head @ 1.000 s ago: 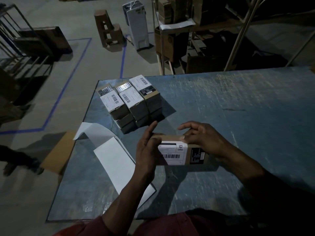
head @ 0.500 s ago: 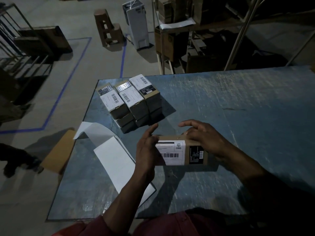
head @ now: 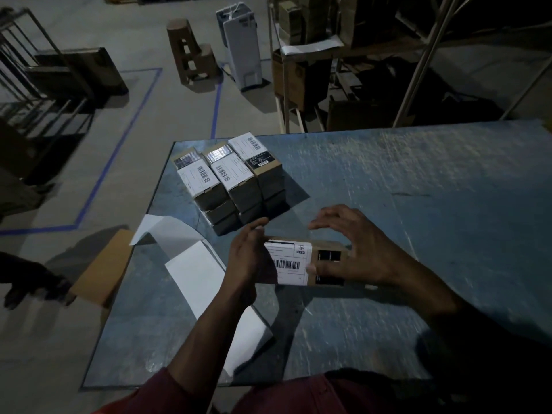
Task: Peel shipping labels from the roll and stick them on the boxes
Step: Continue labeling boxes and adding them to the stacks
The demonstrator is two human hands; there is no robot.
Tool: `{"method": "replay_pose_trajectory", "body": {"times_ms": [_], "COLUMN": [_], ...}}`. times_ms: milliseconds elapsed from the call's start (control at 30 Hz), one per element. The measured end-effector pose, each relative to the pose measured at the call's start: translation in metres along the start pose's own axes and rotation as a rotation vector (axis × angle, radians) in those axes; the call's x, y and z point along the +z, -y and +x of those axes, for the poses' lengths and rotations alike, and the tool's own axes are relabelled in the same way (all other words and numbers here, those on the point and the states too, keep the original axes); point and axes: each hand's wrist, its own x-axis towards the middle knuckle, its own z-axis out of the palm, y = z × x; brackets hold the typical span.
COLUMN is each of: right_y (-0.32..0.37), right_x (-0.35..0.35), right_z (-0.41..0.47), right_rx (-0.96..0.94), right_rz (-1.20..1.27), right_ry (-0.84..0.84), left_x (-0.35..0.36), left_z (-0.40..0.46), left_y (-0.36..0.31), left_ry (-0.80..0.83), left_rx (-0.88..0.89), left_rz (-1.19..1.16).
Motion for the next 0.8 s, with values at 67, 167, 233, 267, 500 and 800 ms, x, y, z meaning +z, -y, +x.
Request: {"method": "replay_pose_trajectory", "body": {"times_ms": [67, 167, 233, 267, 500, 800], "right_y": [-0.005, -0.007, -0.004, -0.003, 0.011, 0.056], "right_x": [0.002, 0.014, 0.018, 0.018, -0.003, -0.039], "right_z": [0.0, 0.003, 0.006, 0.008, 0.048, 0.173], "right_rx": [-0.121, -0.224, -0.261, -0.269, -0.297, 0.081], "right_rz": [-0.155, -0.333, -0.394, -0.421, -0.382, -0.032], "right_ry": [0.018, 0.005, -0.052, -0.066, -0.162, -0.498], "left_x": [-0.005, -0.008, -0.01, -0.01, -0.027, -0.054], "left_z": [0.005, 0.014, 0.019, 0.022, 0.043, 0.046], "left_y": [-0.003, -0.008, -0.014, -0.018, -0.06, -0.042], "left_ry": [-0.009, -0.033, -0.038, -0.034, 0.003, -0.113], "left_rx": [-0.017, -0.067, -0.114, -0.14, -0.12, -0.097], "left_rz": [0.018, 0.01, -0.023, -0.039, -0.08, -0.223]}}
